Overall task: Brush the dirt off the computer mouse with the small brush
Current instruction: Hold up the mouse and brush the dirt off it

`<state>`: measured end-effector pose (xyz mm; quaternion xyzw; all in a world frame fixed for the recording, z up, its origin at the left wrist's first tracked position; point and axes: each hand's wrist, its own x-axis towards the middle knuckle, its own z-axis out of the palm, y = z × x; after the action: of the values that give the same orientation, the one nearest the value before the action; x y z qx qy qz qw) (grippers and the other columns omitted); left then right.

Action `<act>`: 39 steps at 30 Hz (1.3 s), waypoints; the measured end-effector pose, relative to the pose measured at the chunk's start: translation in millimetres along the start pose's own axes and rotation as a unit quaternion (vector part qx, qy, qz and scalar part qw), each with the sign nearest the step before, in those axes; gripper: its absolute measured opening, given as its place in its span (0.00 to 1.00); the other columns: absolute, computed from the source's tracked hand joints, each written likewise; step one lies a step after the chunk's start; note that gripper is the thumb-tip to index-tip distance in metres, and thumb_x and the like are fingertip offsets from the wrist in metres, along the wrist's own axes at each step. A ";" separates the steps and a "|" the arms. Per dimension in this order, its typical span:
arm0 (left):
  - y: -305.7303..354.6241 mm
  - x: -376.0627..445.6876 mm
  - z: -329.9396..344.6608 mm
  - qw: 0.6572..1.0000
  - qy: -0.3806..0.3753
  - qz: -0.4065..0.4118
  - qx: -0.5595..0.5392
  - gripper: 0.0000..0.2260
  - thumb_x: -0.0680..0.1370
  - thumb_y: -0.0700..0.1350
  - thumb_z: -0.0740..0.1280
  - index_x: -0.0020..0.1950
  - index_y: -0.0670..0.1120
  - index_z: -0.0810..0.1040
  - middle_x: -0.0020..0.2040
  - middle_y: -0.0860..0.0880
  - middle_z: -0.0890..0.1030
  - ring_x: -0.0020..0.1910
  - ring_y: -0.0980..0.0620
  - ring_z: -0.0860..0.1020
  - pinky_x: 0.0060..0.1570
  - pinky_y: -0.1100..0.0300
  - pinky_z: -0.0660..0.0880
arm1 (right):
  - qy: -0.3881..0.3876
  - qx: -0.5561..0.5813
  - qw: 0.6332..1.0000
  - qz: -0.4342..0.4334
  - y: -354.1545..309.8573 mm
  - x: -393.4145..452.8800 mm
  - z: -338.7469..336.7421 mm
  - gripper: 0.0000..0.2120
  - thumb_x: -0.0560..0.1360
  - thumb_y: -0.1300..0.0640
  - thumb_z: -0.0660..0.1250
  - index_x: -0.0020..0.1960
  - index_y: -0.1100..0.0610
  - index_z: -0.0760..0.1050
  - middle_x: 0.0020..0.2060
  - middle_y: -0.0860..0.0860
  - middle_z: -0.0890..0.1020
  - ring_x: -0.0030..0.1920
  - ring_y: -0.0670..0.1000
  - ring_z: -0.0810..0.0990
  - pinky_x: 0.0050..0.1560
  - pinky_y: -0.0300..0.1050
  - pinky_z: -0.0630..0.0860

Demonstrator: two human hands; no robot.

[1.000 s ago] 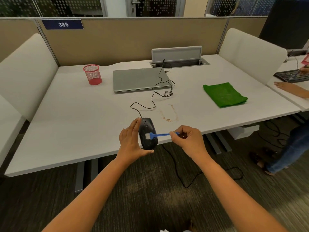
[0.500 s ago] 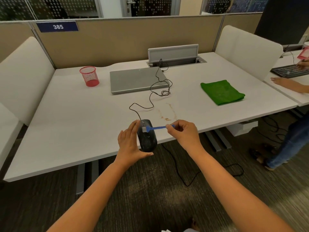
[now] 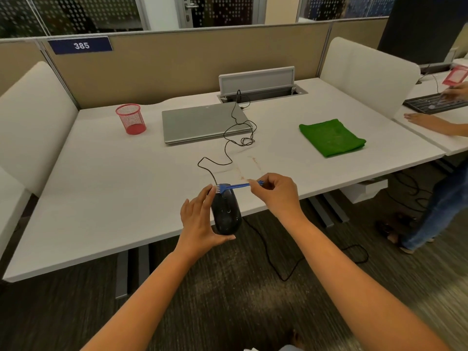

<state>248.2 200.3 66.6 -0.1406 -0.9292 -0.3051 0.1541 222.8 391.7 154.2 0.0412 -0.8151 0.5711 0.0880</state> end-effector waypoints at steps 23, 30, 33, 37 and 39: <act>-2.2 -1.3 -4.5 0.997 0.052 -0.038 -0.038 0.52 0.58 0.65 0.73 0.73 0.59 0.45 0.74 0.50 0.52 0.72 0.48 0.53 0.69 0.37 0.50 | 0.006 0.252 0.898 0.361 47.2 -19.9 -23.3 0.07 0.73 0.62 0.68 0.40 0.65 0.75 0.28 0.55 0.74 0.22 0.42 0.76 0.53 0.49 0.79; 3.1 5.0 3.5 0.997 0.037 -0.058 -0.037 0.52 0.58 0.66 0.71 0.73 0.57 0.46 0.75 0.46 0.56 0.71 0.44 0.57 0.67 0.36 0.53 | -0.001 0.248 0.923 0.295 40.6 -25.3 -19.0 0.08 0.71 0.59 0.70 0.36 0.63 0.77 0.24 0.50 0.79 0.33 0.46 0.80 0.46 0.43 0.81; 4.5 8.6 3.7 0.996 0.042 -0.065 -0.038 0.52 0.58 0.67 0.71 0.73 0.54 0.47 0.75 0.46 0.56 0.72 0.44 0.57 0.68 0.37 0.53 | 0.020 0.242 0.922 0.301 46.5 -26.0 -19.9 0.08 0.72 0.60 0.70 0.38 0.64 0.77 0.27 0.52 0.78 0.32 0.46 0.79 0.50 0.46 0.80; 4.1 9.1 2.8 0.996 0.050 -0.064 -0.028 0.53 0.58 0.67 0.71 0.74 0.53 0.47 0.75 0.46 0.56 0.72 0.45 0.56 0.68 0.37 0.52 | 0.040 0.338 0.877 0.339 52.9 -23.4 -23.6 0.05 0.72 0.61 0.68 0.41 0.64 0.76 0.29 0.54 0.75 0.24 0.44 0.76 0.40 0.43 0.82; 4.2 9.2 3.0 0.996 0.052 -0.063 -0.027 0.53 0.58 0.67 0.72 0.74 0.52 0.48 0.75 0.46 0.56 0.72 0.44 0.56 0.68 0.36 0.52 | 0.028 0.367 0.864 0.343 50.7 -22.0 -19.9 0.04 0.72 0.62 0.68 0.42 0.63 0.77 0.28 0.54 0.76 0.24 0.44 0.76 0.36 0.42 0.82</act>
<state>240.7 206.9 70.0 -0.0701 -0.9184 -0.3463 0.1783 237.8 427.1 109.8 -0.2282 -0.5067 0.8238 -0.1119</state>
